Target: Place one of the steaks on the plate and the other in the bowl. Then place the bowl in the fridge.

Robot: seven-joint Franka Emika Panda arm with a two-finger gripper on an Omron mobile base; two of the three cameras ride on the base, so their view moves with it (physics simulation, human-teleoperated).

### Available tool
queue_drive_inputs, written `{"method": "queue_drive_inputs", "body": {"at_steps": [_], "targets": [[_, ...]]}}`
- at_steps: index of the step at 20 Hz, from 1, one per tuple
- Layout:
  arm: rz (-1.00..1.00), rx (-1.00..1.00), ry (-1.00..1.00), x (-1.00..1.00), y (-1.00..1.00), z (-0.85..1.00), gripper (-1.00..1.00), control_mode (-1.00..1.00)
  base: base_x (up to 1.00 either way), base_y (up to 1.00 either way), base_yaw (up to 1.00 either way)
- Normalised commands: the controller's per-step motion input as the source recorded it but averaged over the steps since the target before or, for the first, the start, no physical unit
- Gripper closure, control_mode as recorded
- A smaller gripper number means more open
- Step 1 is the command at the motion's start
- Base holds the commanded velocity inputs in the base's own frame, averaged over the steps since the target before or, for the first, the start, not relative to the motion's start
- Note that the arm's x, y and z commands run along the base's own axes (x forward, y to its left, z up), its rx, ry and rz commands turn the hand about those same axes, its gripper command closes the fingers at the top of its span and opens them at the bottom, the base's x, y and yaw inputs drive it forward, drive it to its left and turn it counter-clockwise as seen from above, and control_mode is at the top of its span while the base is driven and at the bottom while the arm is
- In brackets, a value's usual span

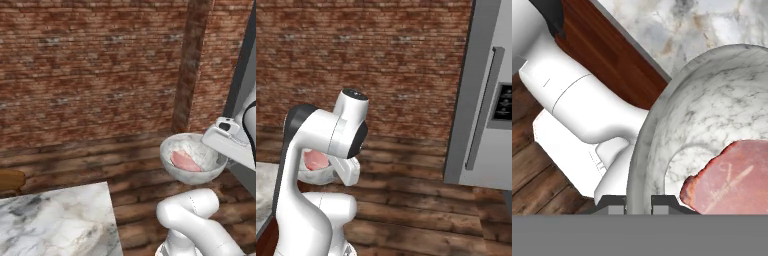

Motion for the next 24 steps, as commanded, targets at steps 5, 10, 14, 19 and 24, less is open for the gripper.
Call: {"method": "queue_drive_inputs", "body": {"at_steps": [5,10,14,19,24], "targets": [[0.0,0.0,0.0,0.0,0.0,0.0,1.0,1.0,0.94,0.28,0.0],[0.0,0.0,0.0,0.0,0.0,0.0,1.0,1.0,1.0,0.06,0.0],[0.0,0.0,0.0,0.0,0.0,0.0,1.0,1.0,1.0,0.09,0.0],[0.0,0.0,0.0,0.0,0.0,0.0,1.0,1.0,1.0,0.06,0.0],[0.0,0.0,0.0,0.0,0.0,0.0,1.0,1.0,0.99,0.06,-0.14]]}}
